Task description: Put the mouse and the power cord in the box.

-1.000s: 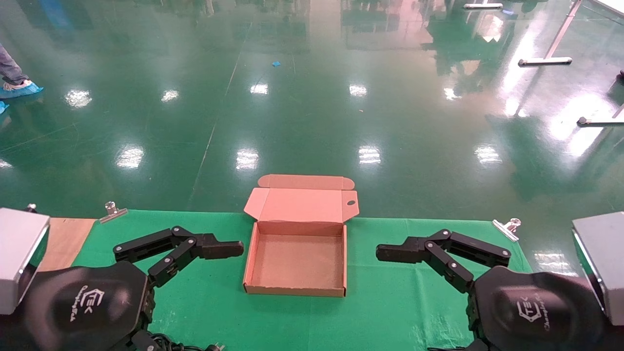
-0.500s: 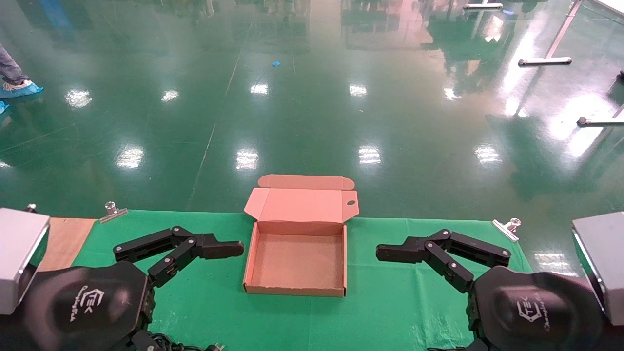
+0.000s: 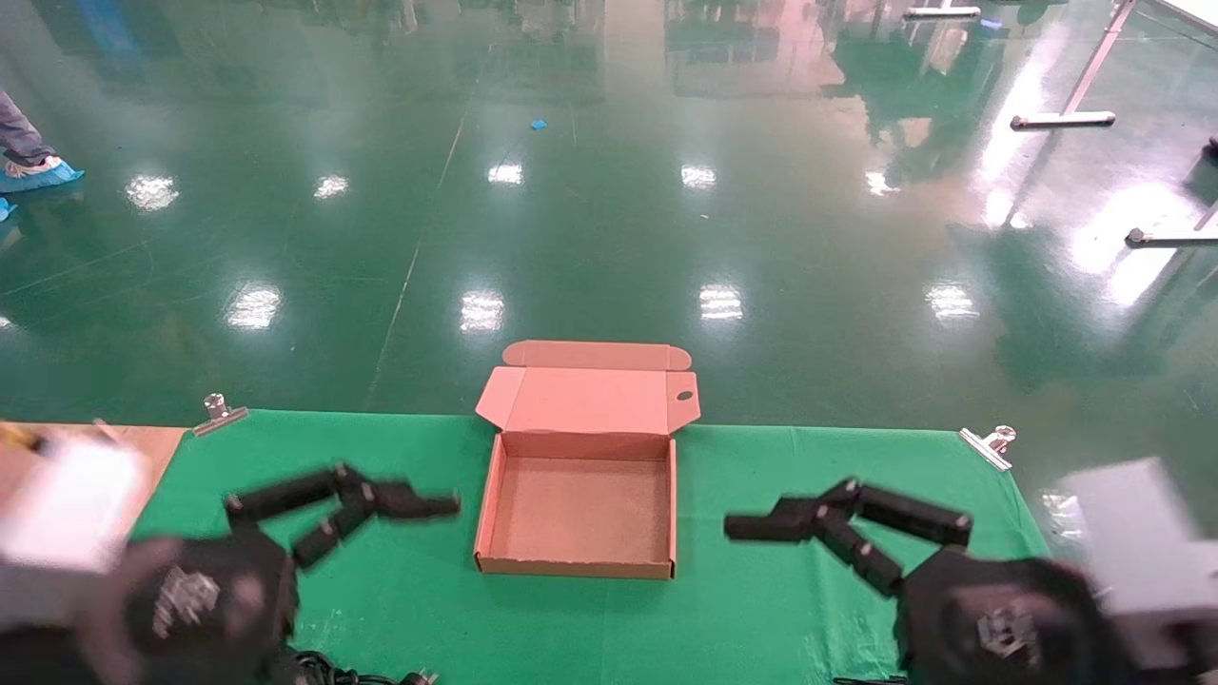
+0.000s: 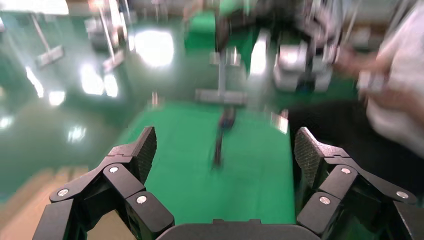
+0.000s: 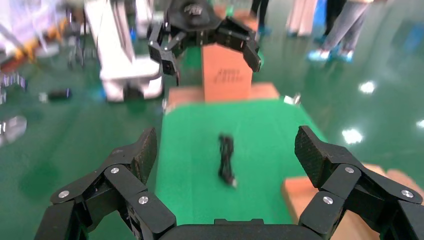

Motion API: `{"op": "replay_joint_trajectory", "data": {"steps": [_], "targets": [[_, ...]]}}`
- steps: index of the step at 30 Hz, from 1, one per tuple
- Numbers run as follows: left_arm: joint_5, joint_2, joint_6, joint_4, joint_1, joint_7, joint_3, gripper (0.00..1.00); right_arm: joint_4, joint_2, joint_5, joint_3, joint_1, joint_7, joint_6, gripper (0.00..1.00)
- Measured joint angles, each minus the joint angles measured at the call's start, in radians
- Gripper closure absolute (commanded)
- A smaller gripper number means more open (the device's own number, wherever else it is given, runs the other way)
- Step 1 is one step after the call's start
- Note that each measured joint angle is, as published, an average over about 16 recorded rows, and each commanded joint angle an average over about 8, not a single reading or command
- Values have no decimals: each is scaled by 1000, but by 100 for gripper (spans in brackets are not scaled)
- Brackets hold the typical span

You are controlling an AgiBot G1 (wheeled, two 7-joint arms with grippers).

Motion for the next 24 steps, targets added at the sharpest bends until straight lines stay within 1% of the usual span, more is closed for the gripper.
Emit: {"op": "replay_joint_trajectory", "data": {"steps": [3, 7, 13, 18, 24], "targets": [[63, -1, 5, 11, -16, 21, 21, 0, 11, -5, -93, -40, 41, -10, -12, 0], [166, 5, 16, 31, -46, 54, 60, 0, 25, -16, -245, -113, 112, -26, -29, 0], [369, 37, 16, 79, -102, 114, 137, 0, 40, -48, -480, -239, 222, -59, -36, 0], [552, 87, -3, 140, -154, 171, 210, 0, 40, -86, -659, -332, 270, -95, 2, 0], [752, 167, -51, 246, -206, 254, 293, 0, 26, -133, -839, -409, 266, -142, 92, 0]]}}
